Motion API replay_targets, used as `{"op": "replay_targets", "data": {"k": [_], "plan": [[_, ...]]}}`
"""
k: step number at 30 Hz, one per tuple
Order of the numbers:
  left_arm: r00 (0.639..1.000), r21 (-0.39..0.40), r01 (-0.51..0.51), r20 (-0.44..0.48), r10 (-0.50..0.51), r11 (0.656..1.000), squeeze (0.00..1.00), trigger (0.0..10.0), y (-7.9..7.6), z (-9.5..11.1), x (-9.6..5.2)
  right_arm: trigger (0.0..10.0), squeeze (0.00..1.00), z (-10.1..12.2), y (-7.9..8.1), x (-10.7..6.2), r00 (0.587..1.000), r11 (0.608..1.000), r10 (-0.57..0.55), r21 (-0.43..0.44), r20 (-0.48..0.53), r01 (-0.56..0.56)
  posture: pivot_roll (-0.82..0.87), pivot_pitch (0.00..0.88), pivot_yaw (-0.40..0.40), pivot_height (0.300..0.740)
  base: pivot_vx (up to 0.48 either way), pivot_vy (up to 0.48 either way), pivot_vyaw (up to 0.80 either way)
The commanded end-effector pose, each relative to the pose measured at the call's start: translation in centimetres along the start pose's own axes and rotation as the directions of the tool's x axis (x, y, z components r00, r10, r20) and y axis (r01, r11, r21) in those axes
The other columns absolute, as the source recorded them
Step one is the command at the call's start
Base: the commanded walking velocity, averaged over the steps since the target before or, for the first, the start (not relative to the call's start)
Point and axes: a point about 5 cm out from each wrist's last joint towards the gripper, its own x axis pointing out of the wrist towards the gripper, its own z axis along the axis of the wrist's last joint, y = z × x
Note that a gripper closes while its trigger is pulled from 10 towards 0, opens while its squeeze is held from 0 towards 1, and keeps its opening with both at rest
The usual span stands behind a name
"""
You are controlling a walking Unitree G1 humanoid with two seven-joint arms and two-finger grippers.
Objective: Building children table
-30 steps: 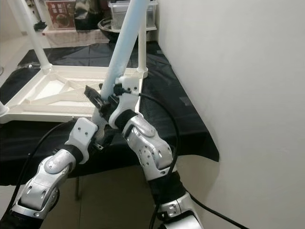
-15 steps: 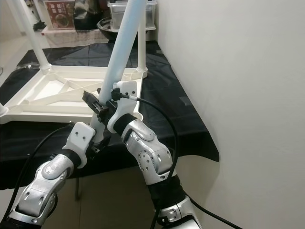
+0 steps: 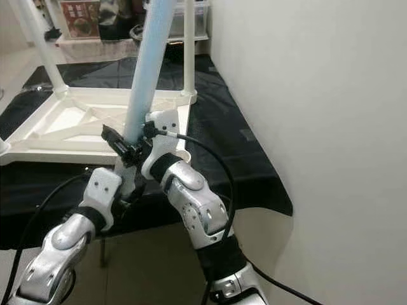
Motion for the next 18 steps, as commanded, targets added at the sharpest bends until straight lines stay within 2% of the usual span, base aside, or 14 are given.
{"op": "replay_targets", "data": {"k": [1, 3, 8, 11, 13, 14, 16, 17, 18], "plan": [[0.999, -0.010, 0.035, 0.020, -0.035, 0.999, 0.00, 10.0, -0.3, 0.2, -0.5, 10.0, 0.03, -0.7, -0.2, -0.1, 1.000, 1.000, 0.019, -0.007, -0.019, -0.019, 0.02, 0.049, 0.024, 0.740, 0.000, 0.000, 0.00], [0.998, -0.022, 0.064, 0.014, -0.064, 0.998, 0.00, 10.0, -0.5, 0.1, -1.0, 10.0, 0.00, -0.7, -0.8, -0.2, 0.999, 0.999, 0.037, -0.004, -0.026, -0.037, 0.02, 0.049, 0.024, 0.740, 0.000, 0.000, 0.00], [0.997, -0.048, 0.082, 0.006, -0.081, 0.996, 0.00, 10.0, -0.5, 0.0, -1.6, 10.0, 0.00, -0.2, -2.1, -0.1, 0.997, 0.998, 0.066, 0.006, -0.036, -0.066, 0.03, 0.050, 0.019, 0.740, 0.000, 0.000, 0.00], [0.996, -0.081, 0.091, 0.003, -0.091, 0.993, 0.00, 10.0, -0.5, 0.0, -2.2, 10.0, 0.00, 0.3, -2.9, -0.1, 0.991, 0.992, 0.121, 0.027, -0.053, -0.120, 0.03, 0.050, 0.019, 0.740, 0.000, 0.000, 0.00], [0.993, -0.140, 0.120, 0.002, -0.120, 0.983, 0.00, 10.0, -0.8, 0.1, -3.0, 10.0, 0.00, 0.8, -3.5, -0.2, 0.974, 0.975, 0.214, 0.080, -0.071, -0.208, 0.03, 0.052, 0.019, 0.740, 0.000, 0.000, 0.00], [0.993, -0.140, 0.120, 0.002, -0.120, 0.983, 0.00, 10.0, -0.8, 0.1, -3.0, 10.0, 0.00, 0.8, -3.5, -0.2, 0.974, 0.975, 0.214, 0.080, -0.071, -0.208, 0.03, 0.052, 0.019, 0.740, 0.000, 0.000, 0.00], [0.983, -0.217, 0.180, 0.015, -0.181, 0.959, 0.00, 10.0, -1.4, 0.4, -4.0, 10.0, 0.00, 1.1, -3.8, -0.5, 0.935, 0.934, 0.342, 0.145, -0.092, -0.327, 0.03, 0.055, 0.018, 0.740, 0.000, 0.000, 0.00], [0.983, -0.217, 0.180, 0.015, -0.181, 0.959, 0.00, 10.0, -1.4, 0.4, -4.0, 10.0, 0.00, 1.1, -3.8, -0.5, 0.935, 0.934, 0.342, 0.145, -0.092, -0.327, 0.03, 0.055, 0.018, 0.740, 0.000, 0.000, 0.00], [0.974, -0.243, 0.222, 0.019, -0.224, 0.944, 0.00, 10.0, -2.0, 0.5, -4.6, 10.0, 0.00, 1.3, -3.7, -0.7, 0.901, 0.897, 0.422, 0.189, -0.100, -0.399, 0.04, 0.058, 0.017, 0.740, 0.000, 0.000, 0.00]]}}
